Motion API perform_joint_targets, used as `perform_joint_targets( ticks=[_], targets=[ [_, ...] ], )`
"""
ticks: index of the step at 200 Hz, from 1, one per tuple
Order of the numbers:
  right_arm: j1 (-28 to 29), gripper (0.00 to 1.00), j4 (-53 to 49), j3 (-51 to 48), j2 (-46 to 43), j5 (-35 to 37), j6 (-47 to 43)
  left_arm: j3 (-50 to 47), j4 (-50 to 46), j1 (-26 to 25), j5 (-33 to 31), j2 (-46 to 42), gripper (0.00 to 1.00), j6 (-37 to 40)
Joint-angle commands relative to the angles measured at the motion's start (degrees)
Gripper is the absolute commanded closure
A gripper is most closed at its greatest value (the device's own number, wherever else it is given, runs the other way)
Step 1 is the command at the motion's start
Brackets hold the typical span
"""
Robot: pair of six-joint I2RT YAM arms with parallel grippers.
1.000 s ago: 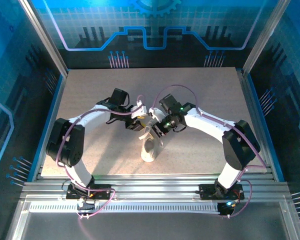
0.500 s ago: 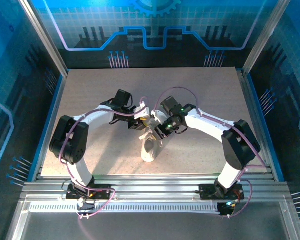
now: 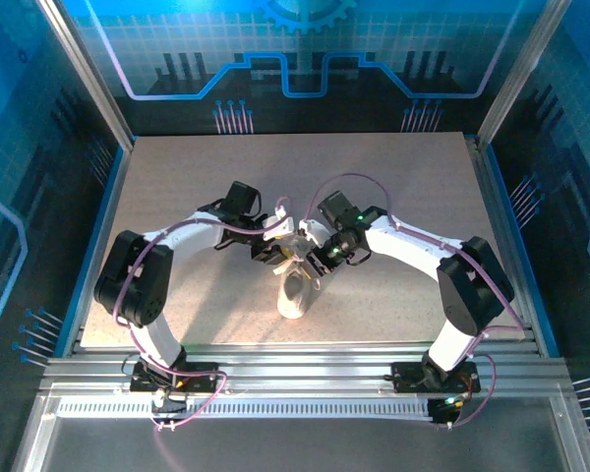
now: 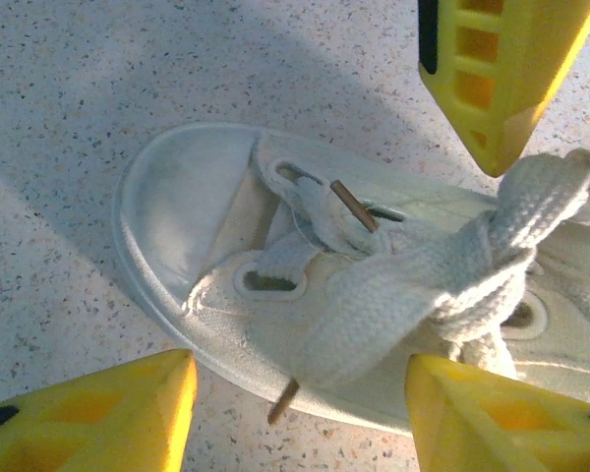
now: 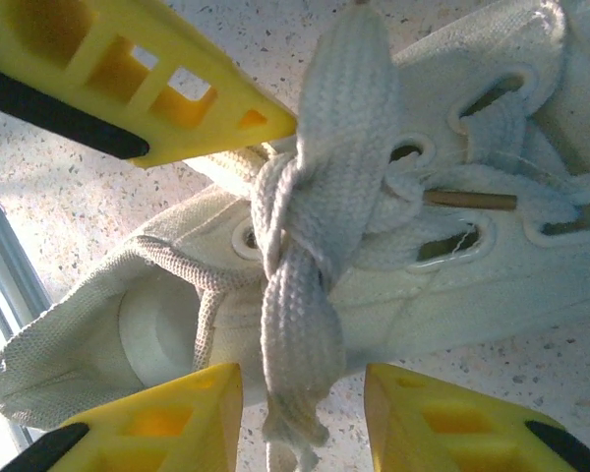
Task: Tie the shoes
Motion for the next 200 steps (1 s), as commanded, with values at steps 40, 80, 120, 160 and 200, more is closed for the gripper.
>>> perform_joint_targets(
  ticks=[40,80,120,160,200],
  targets=[
    [0.04,0.61,5.07,-0.01,-1.48,-0.99,1.99,-1.21,-0.17,-2.55,1.18,-2.65,0.43,0.79],
    [0.42,0.60,7.28,1.31,0.70,-1.71,2.66,0.74,1.55,-2.82,1.15,-0.22,0.59,-0.73],
    [0.47,0.62,7.82,2.37,1.79,-2.19,2.71,0.60,1.33,-2.73,0.45,-0.70,0.97,-0.86],
    [-0.01,0.65,6.67,0.25,0.72,-1.89,2.02,-1.30,1.59,-1.00,-1.30,-3.61,1.00,-1.84],
    [-0.94,0.70,5.68,-1.77,-0.20,-1.72,1.50,-2.13,-0.16,1.87,-2.41,-5.68,1.00,-1.61]
  ],
)
